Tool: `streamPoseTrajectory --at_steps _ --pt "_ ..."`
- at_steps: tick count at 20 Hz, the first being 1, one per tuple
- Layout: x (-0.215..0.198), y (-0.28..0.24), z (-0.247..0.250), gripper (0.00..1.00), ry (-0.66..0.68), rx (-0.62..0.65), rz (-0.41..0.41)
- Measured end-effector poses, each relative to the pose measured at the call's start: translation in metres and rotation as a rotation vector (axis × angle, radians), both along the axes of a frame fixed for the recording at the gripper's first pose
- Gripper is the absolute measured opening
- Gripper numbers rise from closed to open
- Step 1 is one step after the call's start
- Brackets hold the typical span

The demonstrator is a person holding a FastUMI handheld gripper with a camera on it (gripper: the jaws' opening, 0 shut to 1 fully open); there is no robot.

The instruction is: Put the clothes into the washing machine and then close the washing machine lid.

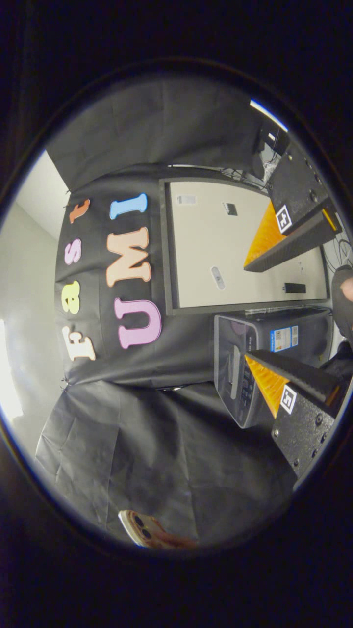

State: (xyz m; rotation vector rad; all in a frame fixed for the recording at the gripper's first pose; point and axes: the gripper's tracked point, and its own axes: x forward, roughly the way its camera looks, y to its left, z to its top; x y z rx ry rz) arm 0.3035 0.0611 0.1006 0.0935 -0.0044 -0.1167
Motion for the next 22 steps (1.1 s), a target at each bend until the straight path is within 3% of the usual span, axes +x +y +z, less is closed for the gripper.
streamPoseTrajectory --at_steps 9,22 --pt "-0.063 -0.005 -0.071 0.97 0.034 0.039 -0.007" --pt "-0.065 -0.013 -0.079 0.96 0.073 0.126 0.0"
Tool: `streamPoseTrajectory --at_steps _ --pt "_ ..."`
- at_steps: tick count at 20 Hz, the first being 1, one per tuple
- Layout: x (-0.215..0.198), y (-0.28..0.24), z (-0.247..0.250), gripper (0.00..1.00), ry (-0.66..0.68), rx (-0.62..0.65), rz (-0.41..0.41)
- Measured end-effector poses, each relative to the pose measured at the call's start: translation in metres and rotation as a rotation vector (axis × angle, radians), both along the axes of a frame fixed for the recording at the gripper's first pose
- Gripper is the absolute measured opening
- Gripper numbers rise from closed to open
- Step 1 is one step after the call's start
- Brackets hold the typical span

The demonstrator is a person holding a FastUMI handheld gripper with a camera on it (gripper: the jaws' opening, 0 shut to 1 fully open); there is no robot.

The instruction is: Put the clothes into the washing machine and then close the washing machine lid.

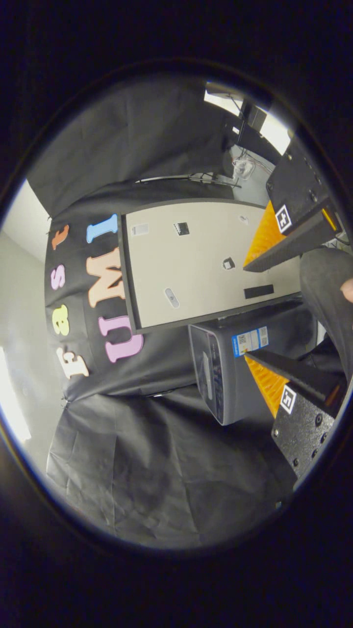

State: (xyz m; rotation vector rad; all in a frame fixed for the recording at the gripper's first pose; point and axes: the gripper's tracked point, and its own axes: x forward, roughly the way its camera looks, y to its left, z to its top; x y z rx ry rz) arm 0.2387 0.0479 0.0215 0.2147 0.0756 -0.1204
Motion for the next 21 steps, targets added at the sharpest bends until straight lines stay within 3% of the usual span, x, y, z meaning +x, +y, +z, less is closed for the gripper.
streamPoseTrajectory --at_steps 8,21 --pt "-0.002 0.001 0.001 0.97 0.001 -0.036 0.01" --pt "-0.004 0.015 0.004 0.96 -0.008 -0.212 0.053"
